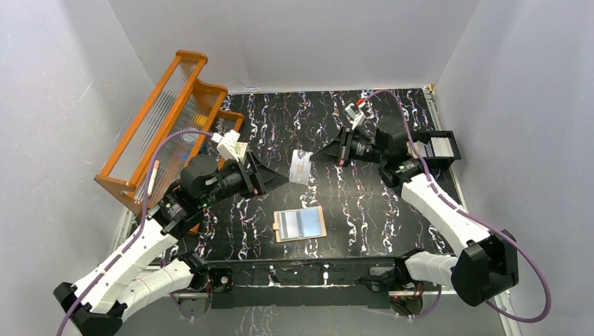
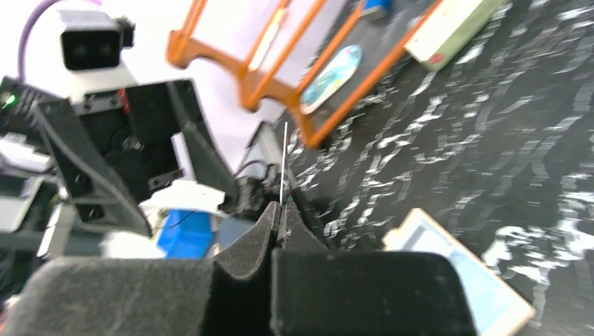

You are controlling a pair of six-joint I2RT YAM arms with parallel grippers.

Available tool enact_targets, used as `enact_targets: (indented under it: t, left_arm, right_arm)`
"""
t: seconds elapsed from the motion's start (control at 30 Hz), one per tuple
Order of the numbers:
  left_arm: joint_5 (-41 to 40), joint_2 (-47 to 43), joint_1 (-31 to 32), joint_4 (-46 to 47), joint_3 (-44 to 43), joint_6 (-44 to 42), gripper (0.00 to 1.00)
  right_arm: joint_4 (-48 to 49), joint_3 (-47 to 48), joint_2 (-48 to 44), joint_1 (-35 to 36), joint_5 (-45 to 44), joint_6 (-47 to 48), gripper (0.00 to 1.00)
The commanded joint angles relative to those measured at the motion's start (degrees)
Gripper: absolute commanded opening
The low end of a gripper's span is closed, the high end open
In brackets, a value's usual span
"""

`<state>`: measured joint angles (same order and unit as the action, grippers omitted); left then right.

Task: Put the credit cards into the card holder
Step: Insert the credit card into the card holder.

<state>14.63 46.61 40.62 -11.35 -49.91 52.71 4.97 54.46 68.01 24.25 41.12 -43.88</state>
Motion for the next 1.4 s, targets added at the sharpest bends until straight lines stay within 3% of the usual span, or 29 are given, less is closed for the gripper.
enact_targets:
  t: [0.0,0.33,0.43,0.5,0.53,0.63,0.73,0.8,0.93,1.1,1.2,1.37]
  left_arm:
    - [-3.6,-1.1,-0.3,0.8,-3.2,-0.1,0.72]
    - [-2.4,-0.9,-0.3,1.4,-2.5,-1.5,0.68]
    - [0.6,-1.0,-0.3,4.3,-1.8,-0.9,0.51]
    - [2.4,-1.1,-0.3,6.0,-1.5,-0.7,0.35]
    - [3.0,-1.2,-0.3,6.6,-1.4,-0.9,0.22]
    - [5.0,-1.2,-0.3,7.0,-1.6,-1.6,0.0]
    - [4.0,-0.3,-0.3,3.4,-2.7,-2.5,0.0]
    - [1.9,1.2,-0.2,-1.1,-4.2,-3.9,0.0]
    - [-3.3,5.4,-0.2,-11.5,-7.2,-6.5,0.0]
    - [-11.1,7.3,0.0,-14.6,-5.4,-7.9,0.0]
    - [-11.9,8.2,-0.1,-12.0,-1.5,-6.9,0.0]
    - [-4.8,9.5,-0.3,0.9,7.8,-1.2,0.0]
  right_arm:
    - [21.2,-3.8,-2.5,5.2,7.5,-13.2,0.0]
    - [32.0,-8.1,-2.9,10.8,6.8,-18.4,0.0]
    - [33.6,-8.6,-2.5,11.1,6.9,-19.5,0.0]
    - [32.7,-8.3,-2.3,11.0,6.9,-18.7,0.0]
    - [32.1,-8.3,-2.3,11.1,6.8,-18.3,0.0]
    - [27.0,-8.3,-2.4,11.0,5.4,-15.4,0.01]
    - [19.3,-8.0,-3.7,11.4,2.6,-8.3,0.29]
    - [14.5,-8.3,-4.8,11.5,-0.1,-5.4,0.38]
    - [3.6,-7.7,-6.4,11.5,-9.1,-1.4,0.4]
    - [-10.8,-6.8,-5.8,11.5,-18.2,3.7,0.47]
    - [-15.4,-8.9,-4.6,11.4,-23.1,3.5,0.47]
    - [-17.2,-13.3,-0.9,11.6,-27.1,3.6,0.47]
